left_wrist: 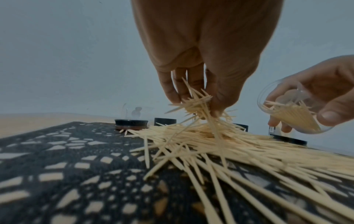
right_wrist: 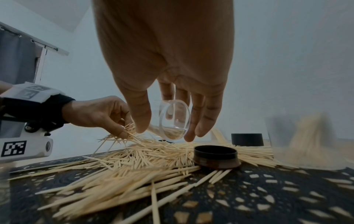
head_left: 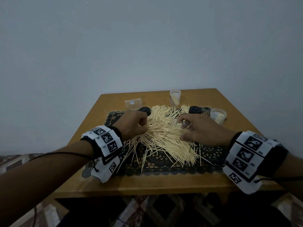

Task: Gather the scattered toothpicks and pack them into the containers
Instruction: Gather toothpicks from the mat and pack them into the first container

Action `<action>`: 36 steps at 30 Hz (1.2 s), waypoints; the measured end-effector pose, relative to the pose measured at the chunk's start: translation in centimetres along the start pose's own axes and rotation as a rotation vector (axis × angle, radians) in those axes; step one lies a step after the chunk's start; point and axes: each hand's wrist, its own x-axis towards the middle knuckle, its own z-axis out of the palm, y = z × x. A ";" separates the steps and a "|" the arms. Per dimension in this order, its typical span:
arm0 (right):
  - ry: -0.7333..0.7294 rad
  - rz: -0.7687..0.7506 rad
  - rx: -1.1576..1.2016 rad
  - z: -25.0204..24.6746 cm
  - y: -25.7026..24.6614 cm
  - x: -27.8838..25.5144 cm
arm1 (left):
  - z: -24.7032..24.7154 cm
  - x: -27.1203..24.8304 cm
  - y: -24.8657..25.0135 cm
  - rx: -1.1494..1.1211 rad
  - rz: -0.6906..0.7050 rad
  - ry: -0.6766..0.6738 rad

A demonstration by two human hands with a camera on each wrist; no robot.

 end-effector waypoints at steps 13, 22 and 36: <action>-0.001 -0.014 -0.128 0.4 -1.3 1.1 | -2.0 0.4 0.4 -0.107 0.066 -0.008; 0.009 -0.052 -0.110 1.0 -2.5 1.6 | -1.6 1.2 1.1 -0.092 0.084 -0.091; -0.007 -0.042 -0.087 0.8 -2.4 1.6 | -1.4 1.7 1.0 0.087 0.157 -0.151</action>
